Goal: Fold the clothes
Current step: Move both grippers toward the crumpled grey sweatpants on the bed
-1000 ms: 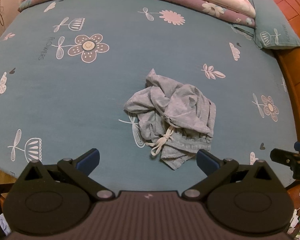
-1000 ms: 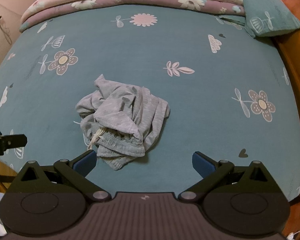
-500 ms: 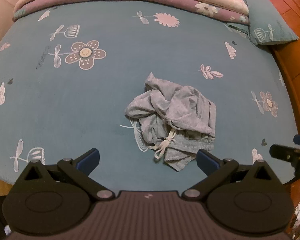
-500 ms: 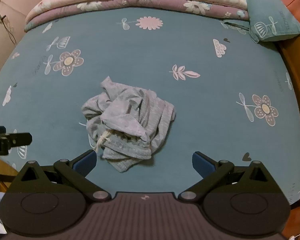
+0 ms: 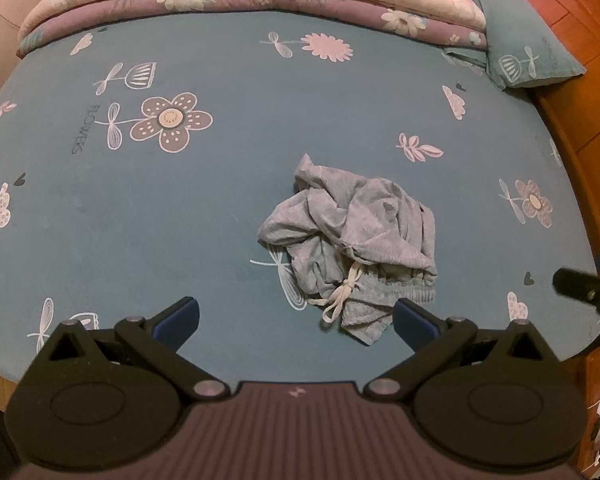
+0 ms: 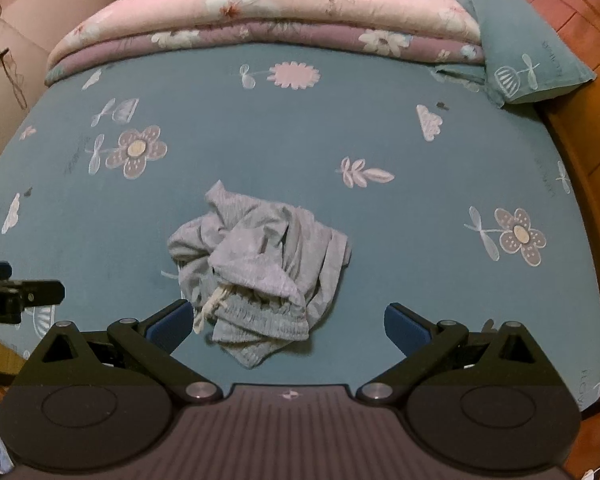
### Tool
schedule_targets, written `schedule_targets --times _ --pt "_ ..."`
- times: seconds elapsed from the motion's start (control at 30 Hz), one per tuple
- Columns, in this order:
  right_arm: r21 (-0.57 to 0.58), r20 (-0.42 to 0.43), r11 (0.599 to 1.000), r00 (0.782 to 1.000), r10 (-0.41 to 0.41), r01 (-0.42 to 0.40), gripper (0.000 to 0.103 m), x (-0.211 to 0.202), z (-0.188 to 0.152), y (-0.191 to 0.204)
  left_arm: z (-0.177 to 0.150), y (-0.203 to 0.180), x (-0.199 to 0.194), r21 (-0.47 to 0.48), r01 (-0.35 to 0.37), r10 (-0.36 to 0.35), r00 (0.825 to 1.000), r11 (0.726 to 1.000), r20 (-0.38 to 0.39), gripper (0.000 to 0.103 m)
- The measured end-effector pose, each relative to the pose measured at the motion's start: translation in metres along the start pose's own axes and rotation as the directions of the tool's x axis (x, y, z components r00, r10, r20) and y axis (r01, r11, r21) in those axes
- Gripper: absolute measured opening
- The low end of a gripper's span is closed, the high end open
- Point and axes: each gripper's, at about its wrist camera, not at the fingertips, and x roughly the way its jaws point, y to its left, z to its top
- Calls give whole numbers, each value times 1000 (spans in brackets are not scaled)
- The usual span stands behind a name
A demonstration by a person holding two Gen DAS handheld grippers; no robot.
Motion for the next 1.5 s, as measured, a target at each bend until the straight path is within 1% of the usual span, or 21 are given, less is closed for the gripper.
schedule_targets --times 0.07,0.13,0.17,0.23,0.27,0.3,0.37,0.43,0.53,0.6,0.7,0.77,0.83,0.9,0.97,1.03,1.07,1.17,1.27,1.37,1.5 --pt "14 79 1000 997 -2 0 103 -1 5 -4 0 -1 -2 1 0 0 1000 1000 5 102" --pt "40 209 999 978 26 -35 103 -6 4 -10 1 -1 -3 0 0 0 1000 1000 14 102" --pt "62 281 995 958 55 -75 103 -16 3 -15 2 -2 -4 0 1 -1 1000 1000 18 102" --pt "94 422 981 899 118 -172 103 -37 1 -29 3 -4 -7 -2 2 -2 999 1000 32 102" --pt "117 457 971 880 132 -206 103 -44 -1 -36 3 -5 -8 -2 3 -3 999 1000 40 102" --pt "148 477 964 870 124 -219 103 -49 -1 -40 4 -7 -9 -3 4 -4 999 1000 48 102" --pt "211 469 961 881 62 -180 103 -52 -5 -46 6 -11 -10 -3 4 -3 998 1000 63 102" --pt "238 409 961 912 29 -137 103 -44 -3 -52 6 -16 -10 -4 -4 4 997 1000 79 102" --pt "191 312 976 949 45 -109 103 -36 2 -57 6 -22 -11 -14 -7 8 994 1000 107 102" --pt "144 275 983 959 68 -112 103 -26 2 -65 3 -27 -12 -22 -17 20 990 1000 137 102" --pt "101 263 983 957 120 -151 103 -15 -3 -75 0 -39 -15 -28 -63 67 976 998 208 102" --pt "117 216 972 960 176 -204 103 1 -4 -85 -2 -47 -18 -36 -93 99 964 995 248 102" --pt "101 178 966 960 216 -236 103 12 -7 -88 -4 -55 -21 -74 -126 142 945 989 294 102" --pt "45 147 966 958 245 -254 103 24 -3 -88 -6 -61 -22 -115 -135 165 937 984 309 102" --pt "11 117 951 945 305 -308 103 34 -7 -93 -8 -65 -20 -157 -151 193 935 976 297 102" --pt "-12 68 931 928 365 -365 103 42 -9 -101 -11 -70 -15 -194 -172 221 936 966 272 102" --pt "-31 55 929 928 369 -368 103 44 -8 -101 -12 -72 -12 -210 -176 229 939 962 259 102" --pt "-103 20 927 931 364 -360 103 50 -2 -100 -18 -80 -6 -249 -176 238 940 952 243 102" --pt "-172 11 929 943 334 -327 102 52 4 -100 -22 -86 2 -259 -167 229 946 951 230 102" --pt "-201 14 926 944 329 -319 103 54 4 -102 -21 -90 12 -204 -133 173 965 970 196 102" --pt "-187 16 934 950 313 -305 103 58 4 -98 -14 -90 20 -142 -67 94 977 988 193 102"
